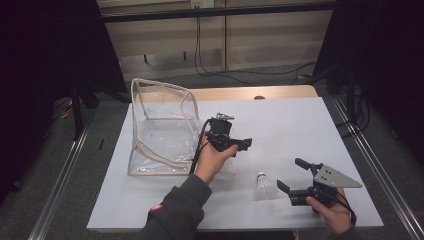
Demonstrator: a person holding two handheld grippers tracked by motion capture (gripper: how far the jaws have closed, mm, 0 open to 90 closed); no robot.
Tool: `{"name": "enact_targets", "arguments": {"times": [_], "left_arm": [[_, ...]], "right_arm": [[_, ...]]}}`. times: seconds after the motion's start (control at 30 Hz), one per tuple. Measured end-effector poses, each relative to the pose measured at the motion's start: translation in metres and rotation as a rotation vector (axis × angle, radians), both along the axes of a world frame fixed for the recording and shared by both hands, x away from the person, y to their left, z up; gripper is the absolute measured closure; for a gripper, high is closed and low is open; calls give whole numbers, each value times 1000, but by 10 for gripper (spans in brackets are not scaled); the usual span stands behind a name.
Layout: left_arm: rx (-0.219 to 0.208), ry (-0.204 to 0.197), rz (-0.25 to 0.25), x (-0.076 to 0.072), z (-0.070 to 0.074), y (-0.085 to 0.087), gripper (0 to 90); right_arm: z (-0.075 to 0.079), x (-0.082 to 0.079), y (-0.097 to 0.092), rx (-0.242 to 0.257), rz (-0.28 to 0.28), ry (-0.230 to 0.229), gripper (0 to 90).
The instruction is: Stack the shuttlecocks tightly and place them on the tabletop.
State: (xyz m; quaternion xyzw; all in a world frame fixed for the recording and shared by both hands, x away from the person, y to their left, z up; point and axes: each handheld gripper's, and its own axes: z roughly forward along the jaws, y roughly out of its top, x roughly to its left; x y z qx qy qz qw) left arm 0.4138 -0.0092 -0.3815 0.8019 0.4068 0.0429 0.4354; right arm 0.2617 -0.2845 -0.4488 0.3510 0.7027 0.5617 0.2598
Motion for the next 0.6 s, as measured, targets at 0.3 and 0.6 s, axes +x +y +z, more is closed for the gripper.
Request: {"name": "enact_targets", "arguments": {"times": [0.3,0.6], "left_arm": [[-3,-16,-59,-15,2,1,109],[-22,-20,-131,-28,0,4,76]], "right_arm": [[0,0,0,0,1,-2,33],[0,-1,0,0,0,-1,33]]}}
